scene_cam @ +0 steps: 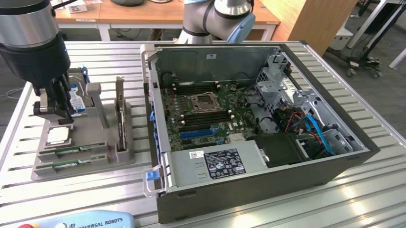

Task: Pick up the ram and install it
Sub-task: 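Pick up the ram and move it above insertion slot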

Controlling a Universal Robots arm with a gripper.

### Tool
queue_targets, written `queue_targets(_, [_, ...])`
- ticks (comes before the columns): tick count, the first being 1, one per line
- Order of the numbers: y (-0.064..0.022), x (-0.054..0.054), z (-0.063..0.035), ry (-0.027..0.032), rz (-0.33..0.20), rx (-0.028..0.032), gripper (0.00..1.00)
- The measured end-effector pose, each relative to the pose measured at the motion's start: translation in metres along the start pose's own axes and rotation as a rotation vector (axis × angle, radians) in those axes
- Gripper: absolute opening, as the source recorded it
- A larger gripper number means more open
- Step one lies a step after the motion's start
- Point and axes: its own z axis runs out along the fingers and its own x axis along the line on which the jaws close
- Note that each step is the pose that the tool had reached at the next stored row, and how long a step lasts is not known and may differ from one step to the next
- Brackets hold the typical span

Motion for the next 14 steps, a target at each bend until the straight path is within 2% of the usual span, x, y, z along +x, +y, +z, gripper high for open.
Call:
queue_targets(6, [0.0001, 0.004, 0.0, -0.0001, 0.0, 0.0001, 0.3])
queue_targets(14, [0.0003, 0.017, -0.0002, 0.0, 0.0, 0.0001, 0.3])
